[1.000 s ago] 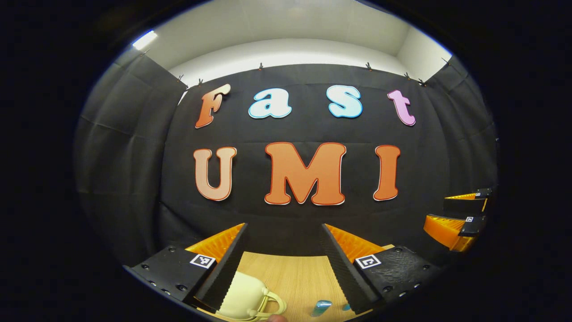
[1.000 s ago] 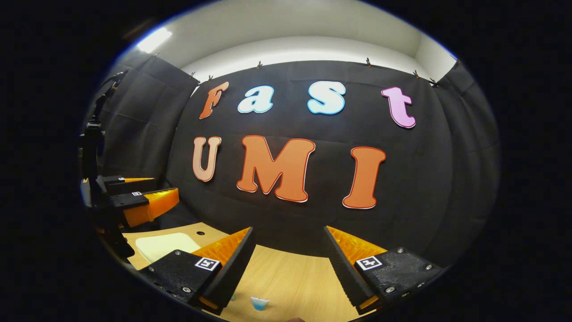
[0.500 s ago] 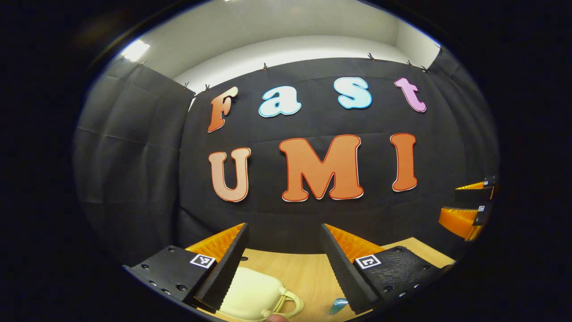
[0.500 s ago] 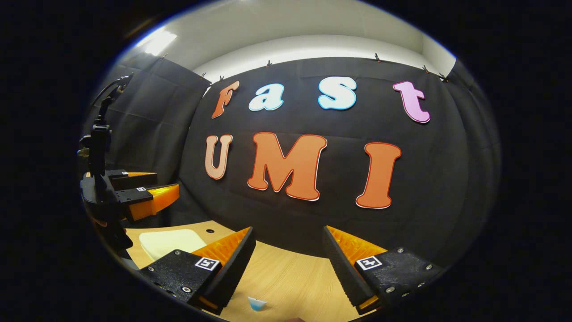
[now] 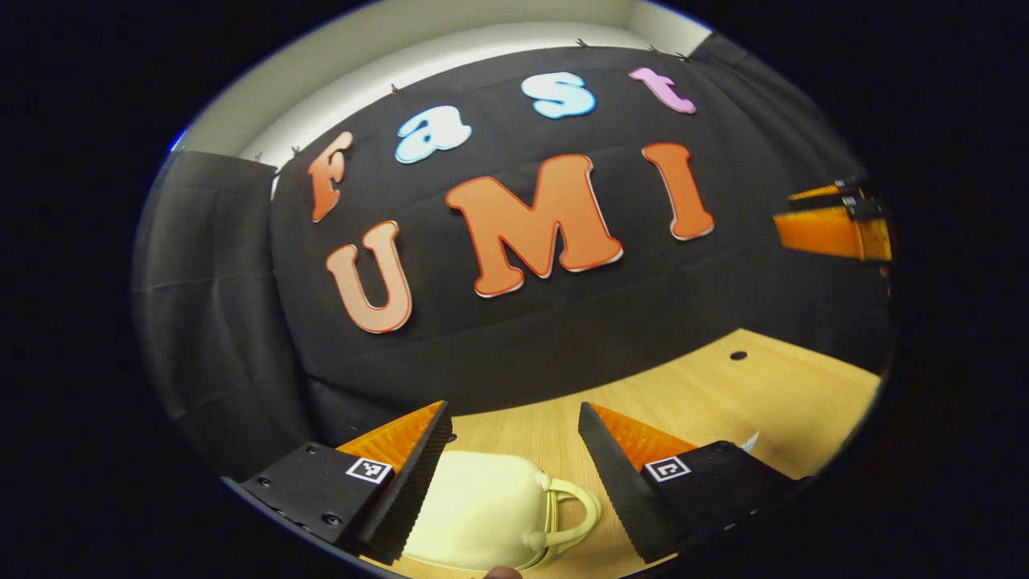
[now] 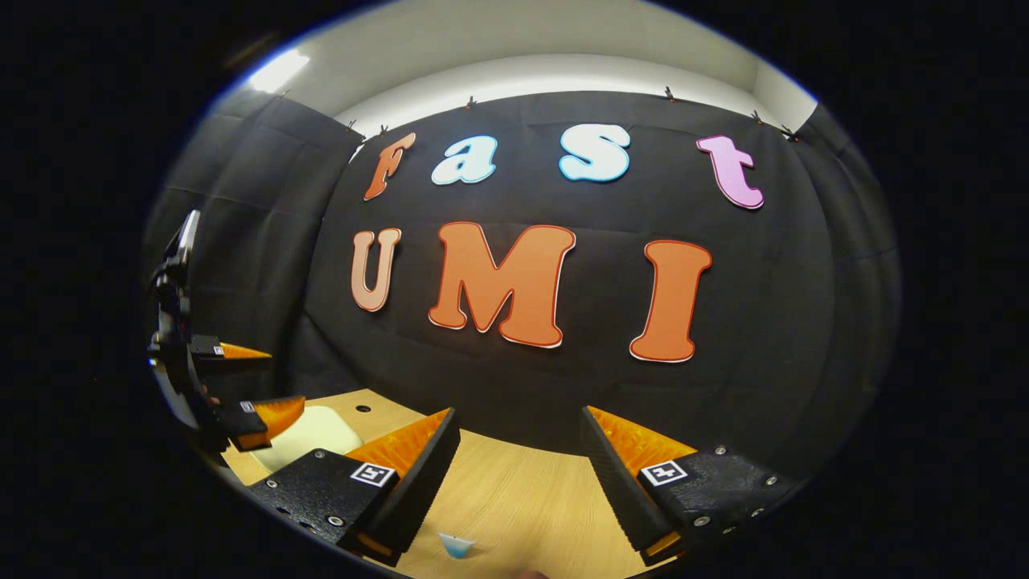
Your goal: First open the suitcase, pack the skin care products into it, and then close the suitcase.
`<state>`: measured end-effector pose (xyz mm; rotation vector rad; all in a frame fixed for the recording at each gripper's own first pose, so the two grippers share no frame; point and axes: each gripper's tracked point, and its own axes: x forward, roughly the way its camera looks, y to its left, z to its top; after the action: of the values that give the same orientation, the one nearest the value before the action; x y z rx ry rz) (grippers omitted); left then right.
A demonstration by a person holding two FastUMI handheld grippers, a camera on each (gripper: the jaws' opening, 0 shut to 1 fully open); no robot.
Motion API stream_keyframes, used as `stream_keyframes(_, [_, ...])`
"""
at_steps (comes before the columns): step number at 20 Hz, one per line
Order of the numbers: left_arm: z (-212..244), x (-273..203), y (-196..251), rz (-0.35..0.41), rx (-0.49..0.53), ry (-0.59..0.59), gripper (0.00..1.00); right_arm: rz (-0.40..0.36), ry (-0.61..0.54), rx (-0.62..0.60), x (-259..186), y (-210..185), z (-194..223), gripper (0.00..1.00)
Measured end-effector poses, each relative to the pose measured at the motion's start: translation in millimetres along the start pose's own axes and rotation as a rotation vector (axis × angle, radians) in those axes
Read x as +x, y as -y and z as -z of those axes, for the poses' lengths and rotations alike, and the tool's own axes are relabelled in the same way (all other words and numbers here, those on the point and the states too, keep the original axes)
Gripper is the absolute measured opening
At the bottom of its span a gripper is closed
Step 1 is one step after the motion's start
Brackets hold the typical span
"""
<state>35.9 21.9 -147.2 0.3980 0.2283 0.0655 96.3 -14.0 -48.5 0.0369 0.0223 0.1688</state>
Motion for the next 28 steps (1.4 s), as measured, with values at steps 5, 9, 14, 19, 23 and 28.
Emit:
stream_keyframes(5, [61,9,32,0.107,0.195,-0.080,0.99,0.060,-0.031,-0.001,-1,10,10,0.95])
stream_keyframes(9, [99,8,50,0.172,0.360,-0.115,0.98,0.100,-0.053,-0.012,-4,19,17,0.95])
stream_keyframes(14, [143,10,60,0.189,0.511,-0.165,0.98,0.138,-0.077,-0.012,-8,29,25,0.95])
stream_keyframes(19, [177,7,71,0.251,0.632,-0.203,0.98,0.154,-0.087,-0.021,-14,27,31,0.95])
stream_keyframes(23, [204,7,68,0.252,0.740,-0.248,0.97,0.155,-0.097,-0.020,-17,22,38,0.95])
stream_keyframes(28, [216,19,73,0.278,0.896,-0.223,0.90,0.153,-0.091,-0.008,-18,18,36,0.95])
